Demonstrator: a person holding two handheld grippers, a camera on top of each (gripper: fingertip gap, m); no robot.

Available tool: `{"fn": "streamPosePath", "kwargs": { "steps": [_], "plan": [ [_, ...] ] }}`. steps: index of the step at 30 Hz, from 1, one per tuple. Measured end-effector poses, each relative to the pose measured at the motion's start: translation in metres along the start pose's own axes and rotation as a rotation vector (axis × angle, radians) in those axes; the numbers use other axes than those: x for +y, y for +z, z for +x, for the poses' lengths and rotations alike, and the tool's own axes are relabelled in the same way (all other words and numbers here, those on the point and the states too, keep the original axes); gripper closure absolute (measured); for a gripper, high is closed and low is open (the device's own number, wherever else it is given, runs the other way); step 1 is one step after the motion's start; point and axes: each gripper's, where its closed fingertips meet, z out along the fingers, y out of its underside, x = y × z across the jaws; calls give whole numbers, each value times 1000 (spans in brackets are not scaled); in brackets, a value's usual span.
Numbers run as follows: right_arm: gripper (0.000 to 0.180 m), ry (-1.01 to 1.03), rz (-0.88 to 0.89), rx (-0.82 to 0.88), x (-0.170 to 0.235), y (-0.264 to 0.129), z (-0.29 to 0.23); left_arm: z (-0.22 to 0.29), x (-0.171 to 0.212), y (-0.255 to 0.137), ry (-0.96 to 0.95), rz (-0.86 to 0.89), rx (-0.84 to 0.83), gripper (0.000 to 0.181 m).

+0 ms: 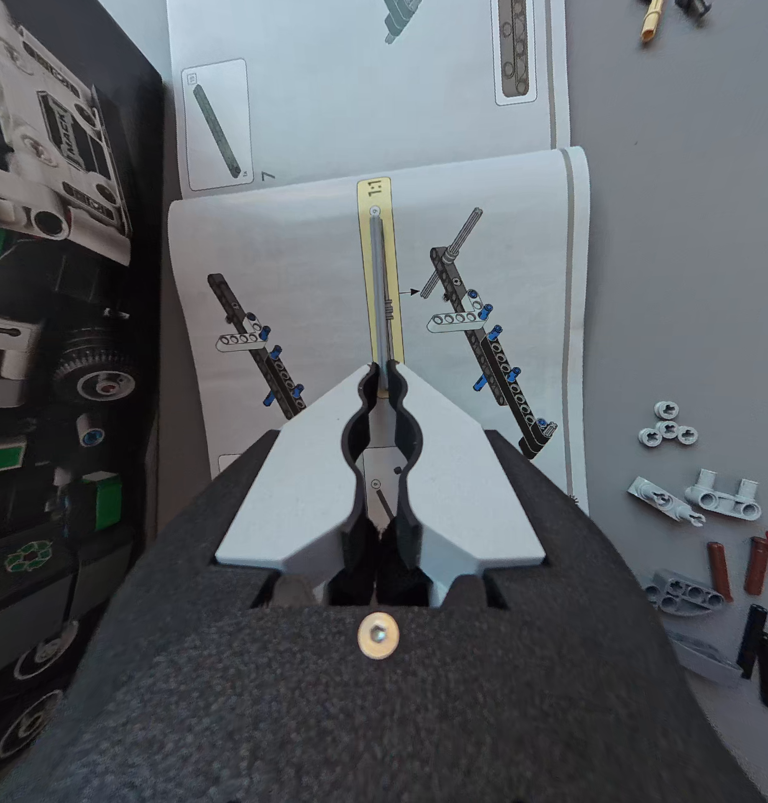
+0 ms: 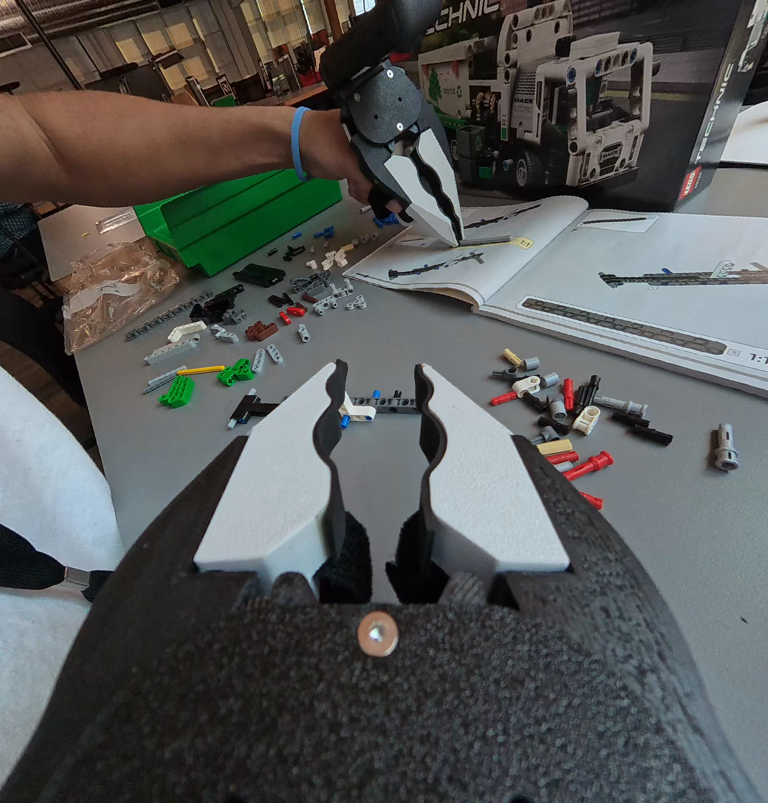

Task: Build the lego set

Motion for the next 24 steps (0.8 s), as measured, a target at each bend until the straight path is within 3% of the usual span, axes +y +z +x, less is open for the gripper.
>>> {"fn": "streamPosePath", "kwargs": {
  "steps": [24],
  "plan": [
    [149, 3, 7, -6, -1, 0, -1, 5, 1, 3, -106, 5, 73, 178]
  ]
}}
